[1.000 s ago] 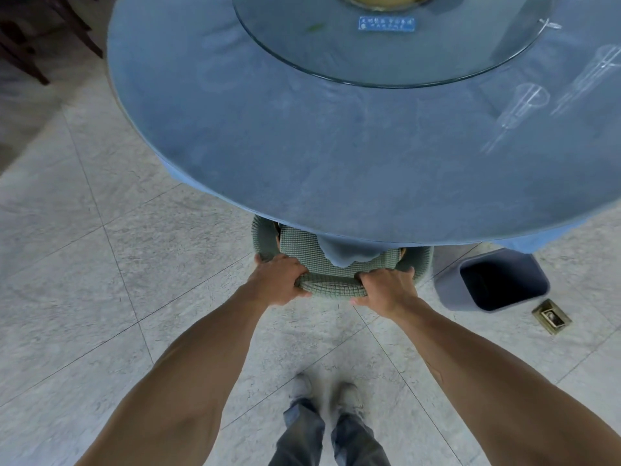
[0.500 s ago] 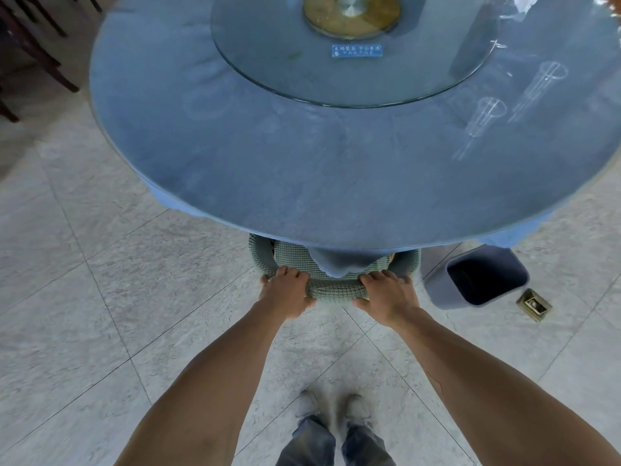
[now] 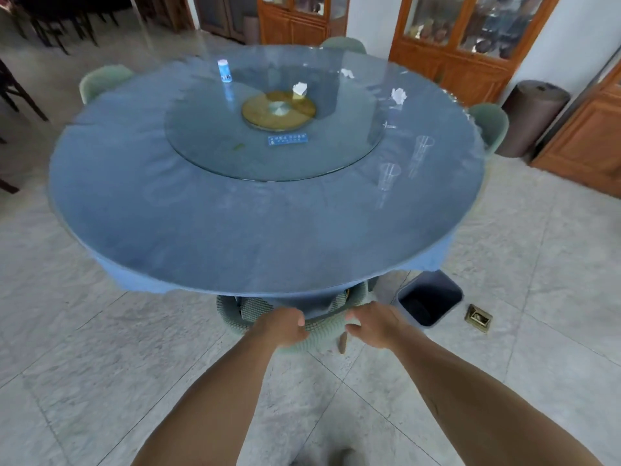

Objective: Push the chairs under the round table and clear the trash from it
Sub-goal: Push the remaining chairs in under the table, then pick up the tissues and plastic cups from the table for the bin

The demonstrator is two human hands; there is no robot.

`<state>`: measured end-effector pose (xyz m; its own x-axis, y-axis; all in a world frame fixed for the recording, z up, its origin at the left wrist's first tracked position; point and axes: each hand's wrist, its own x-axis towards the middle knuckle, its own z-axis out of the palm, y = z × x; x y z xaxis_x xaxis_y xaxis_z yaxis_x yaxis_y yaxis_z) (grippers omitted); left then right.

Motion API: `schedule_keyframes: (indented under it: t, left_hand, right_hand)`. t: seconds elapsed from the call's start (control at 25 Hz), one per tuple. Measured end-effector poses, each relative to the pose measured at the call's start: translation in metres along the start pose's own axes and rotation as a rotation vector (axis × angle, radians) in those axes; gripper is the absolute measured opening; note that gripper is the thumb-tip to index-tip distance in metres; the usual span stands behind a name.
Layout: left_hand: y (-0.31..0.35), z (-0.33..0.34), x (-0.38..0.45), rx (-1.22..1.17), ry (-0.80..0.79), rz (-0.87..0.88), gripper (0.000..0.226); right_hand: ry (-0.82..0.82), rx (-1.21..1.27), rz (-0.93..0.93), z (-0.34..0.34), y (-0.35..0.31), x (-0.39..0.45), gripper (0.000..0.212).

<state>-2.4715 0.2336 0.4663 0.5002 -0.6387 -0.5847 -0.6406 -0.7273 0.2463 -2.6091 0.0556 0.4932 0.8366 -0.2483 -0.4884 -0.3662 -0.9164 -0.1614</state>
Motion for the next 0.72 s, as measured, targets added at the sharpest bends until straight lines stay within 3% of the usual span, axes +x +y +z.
schedule_keyframes:
  t: [0.32,0.48,0.72]
  left_hand:
    - [0.087,-0.034,0.017,0.032,-0.042,0.185,0.032]
    - [0.148,-0.042,0.036,0.042,-0.02,0.18,0.046]
    - [0.235,-0.055,0.071,-0.026,0.054,0.185,0.049]
  right_hand:
    - [0.146,0.118,0.203,-0.041,0.085,-0.053,0.024]
    - [0.16,0.176,0.283,-0.043,0.144,-0.066,0.025]
    - [0.191,0.135,0.3,-0.058,0.245,-0.086,0.034]
